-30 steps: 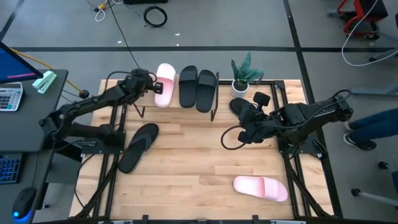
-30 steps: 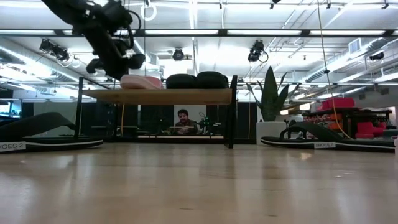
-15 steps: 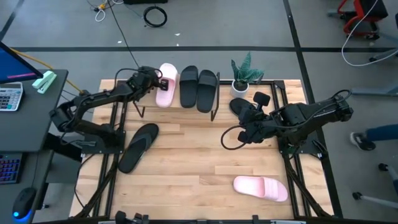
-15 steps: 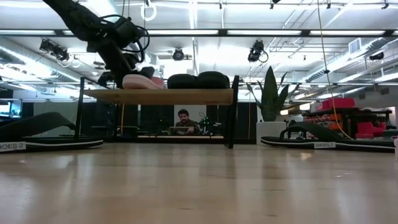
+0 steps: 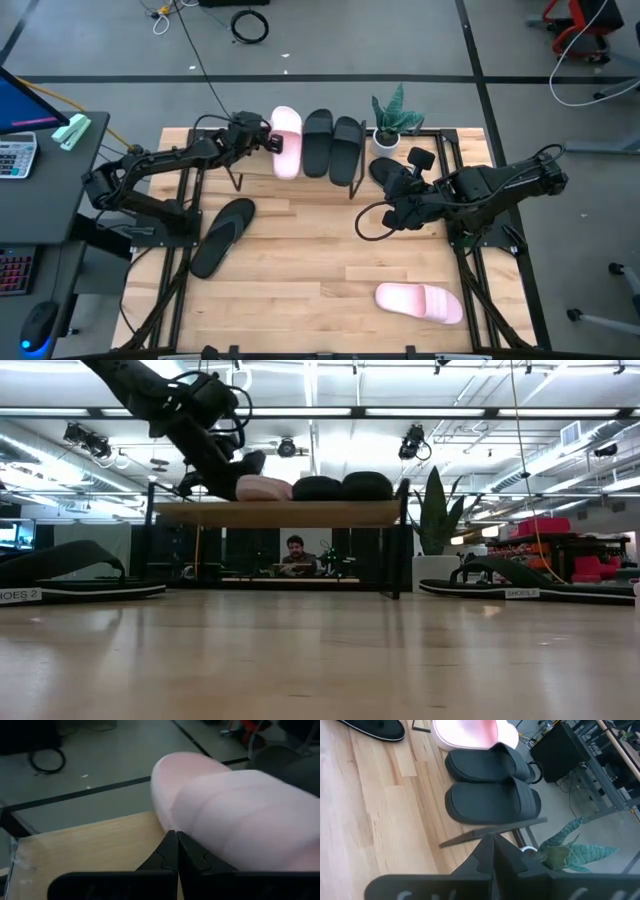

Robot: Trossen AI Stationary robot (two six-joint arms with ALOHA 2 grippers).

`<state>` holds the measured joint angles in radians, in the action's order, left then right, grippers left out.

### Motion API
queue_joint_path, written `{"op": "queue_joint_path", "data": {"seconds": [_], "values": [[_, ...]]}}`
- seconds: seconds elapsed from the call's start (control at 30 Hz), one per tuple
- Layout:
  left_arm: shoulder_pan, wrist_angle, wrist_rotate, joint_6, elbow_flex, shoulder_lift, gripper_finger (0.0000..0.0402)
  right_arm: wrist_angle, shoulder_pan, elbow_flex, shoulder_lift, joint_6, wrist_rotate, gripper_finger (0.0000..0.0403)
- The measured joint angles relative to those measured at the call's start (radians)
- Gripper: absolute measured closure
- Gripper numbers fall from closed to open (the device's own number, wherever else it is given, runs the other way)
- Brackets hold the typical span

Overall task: Pick and place slides into the shelf
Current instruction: Put the top pink slide on the shelf, then put the pink slide on the shelf

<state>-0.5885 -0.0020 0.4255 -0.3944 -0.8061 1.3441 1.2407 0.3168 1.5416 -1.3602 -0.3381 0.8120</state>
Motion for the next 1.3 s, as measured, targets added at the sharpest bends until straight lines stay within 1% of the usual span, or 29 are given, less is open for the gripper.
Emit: {"op": "queue_joint_path", "data": {"seconds": [0.2,0.27,0.43,0.53,0.73,0.83,0.9,0.97,1.03,1.1,1.17,1.3], "values": [[-0.002,-0.061,0.012,0.01,-0.005,0.0,0.0399,0.0,0.0,0.0,0.0,-0.039,-0.002,0.0392],[-0.002,-0.064,0.015,0.012,-0.005,-0.001,0.0399,0.0,0.0,0.0,0.0,-0.056,-0.019,0.0393],[0.009,-0.077,0.017,0.038,-0.031,-0.005,0.0399,0.0,0.024,-0.015,0.0,-0.071,-0.122,0.0399],[0.028,-0.119,0.021,0.082,-0.085,-0.019,0.04,-0.002,0.078,-0.068,0.0,-0.156,-0.181,0.0399],[0.096,-0.3,0.023,0.151,-0.273,-0.071,0.0399,-0.019,0.273,-0.269,-0.001,-0.492,-0.321,0.0398],[0.154,-0.418,0.022,0.171,-0.385,-0.083,0.0399,-0.016,0.399,-0.361,-0.001,-0.675,-0.33,0.04],[0.21,-0.491,-0.004,0.194,-0.454,-0.083,0.0394,-0.011,0.484,-0.406,-0.001,-0.855,-0.338,0.04],[0.273,-0.549,-0.046,0.215,-0.499,-0.084,0.0388,-0.013,0.568,-0.44,-0.001,-1.071,-0.374,0.04],[0.343,-0.562,-0.087,0.231,-0.514,-0.083,0.0385,-0.034,0.645,-0.47,-0.001,-1.285,-0.425,0.0401],[0.412,-0.56,-0.113,0.232,-0.514,-0.083,0.0387,-0.054,0.713,-0.495,-0.006,-1.461,-0.48,0.0401],[0.479,-0.559,-0.116,0.232,-0.513,-0.081,0.0392,-0.07,0.767,-0.516,-0.018,-1.592,-0.568,0.0401],[0.6,-0.556,-0.118,0.224,-0.495,-0.064,0.0398,-0.085,0.844,-0.527,-0.043,-1.788,-0.745,0.0401]]}}
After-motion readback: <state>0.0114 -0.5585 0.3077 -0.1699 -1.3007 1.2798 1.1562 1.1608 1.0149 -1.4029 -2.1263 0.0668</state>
